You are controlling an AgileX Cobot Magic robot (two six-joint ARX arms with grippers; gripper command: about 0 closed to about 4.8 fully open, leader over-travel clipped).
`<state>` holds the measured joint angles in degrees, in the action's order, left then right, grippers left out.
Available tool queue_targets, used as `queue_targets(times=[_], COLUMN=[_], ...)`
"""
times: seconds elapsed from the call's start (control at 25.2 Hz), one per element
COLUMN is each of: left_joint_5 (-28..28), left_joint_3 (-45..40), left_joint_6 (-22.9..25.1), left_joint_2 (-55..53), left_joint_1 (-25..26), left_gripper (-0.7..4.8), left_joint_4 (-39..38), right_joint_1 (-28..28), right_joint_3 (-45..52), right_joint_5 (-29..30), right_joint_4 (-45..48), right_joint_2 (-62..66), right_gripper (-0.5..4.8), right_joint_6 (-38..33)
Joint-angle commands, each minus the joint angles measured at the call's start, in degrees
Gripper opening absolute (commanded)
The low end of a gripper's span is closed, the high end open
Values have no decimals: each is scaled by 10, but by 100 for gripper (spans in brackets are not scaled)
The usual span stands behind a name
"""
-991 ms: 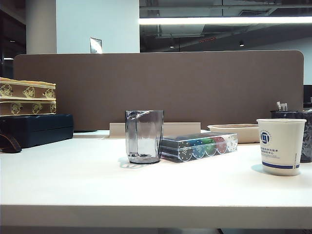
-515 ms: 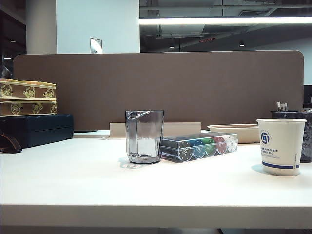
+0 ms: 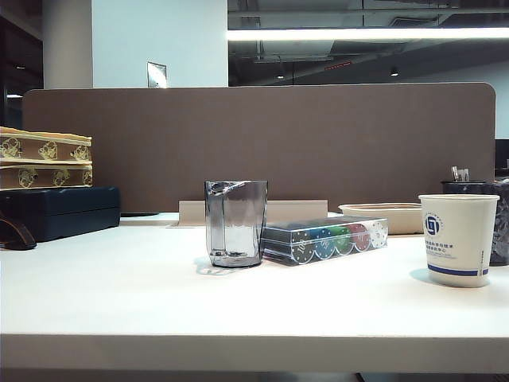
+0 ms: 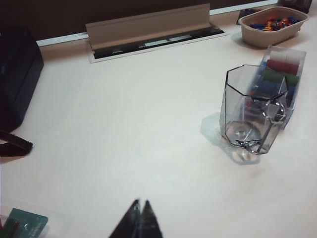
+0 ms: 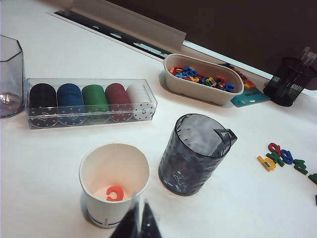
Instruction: Pick up the letter "c" and put it in the paper cup.
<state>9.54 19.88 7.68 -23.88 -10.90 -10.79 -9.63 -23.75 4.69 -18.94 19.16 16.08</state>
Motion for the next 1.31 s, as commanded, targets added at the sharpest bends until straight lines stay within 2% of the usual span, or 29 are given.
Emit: queue_targets(times=[0.04, 0.4, 0.52, 0.71, 0.79, 0.99, 1.07, 1.19, 1.31], left_joint_5=[4, -3, -47, -95, -106, -106, -107, -107, -106], left_joint_3=[1, -9, -35, -51, -62, -62, -62, -63, -70], left_joint_6=[-2, -19, -56, -76, -78, -79, -99, -96, -92], left_joint_2=[16, 26, 26, 25, 25, 25, 25, 26, 27], left_joint_1=[0, 0, 0, 0, 0, 0, 0, 0, 0], left_gripper=[-5, -5, -5, -5, -5, -1, -2, -4, -4], left_joint_4=[-25, -30, 28, 85, 124, 99, 94, 106, 140], right_joint_1=[0, 0, 0, 0, 0, 0, 0, 0, 0], right_joint_3=[-2, -3, -3, -3, -3, -3, -3, 0, 8], right_joint_5=[0, -1, -1, -1, -1, -11, -11, -11, -16], right_joint_4=[4, -45, -65, -65, -62, -39, -34, -35, -35], right_joint_2=[-9, -71, -103, -115, -120, -128, -128, -128, -128], right_gripper=[8, 8, 8, 9, 10, 10, -5, -5, -5], right_joint_6=[-17, -17, -17, -17, -47, -112, -99, -53, -38])
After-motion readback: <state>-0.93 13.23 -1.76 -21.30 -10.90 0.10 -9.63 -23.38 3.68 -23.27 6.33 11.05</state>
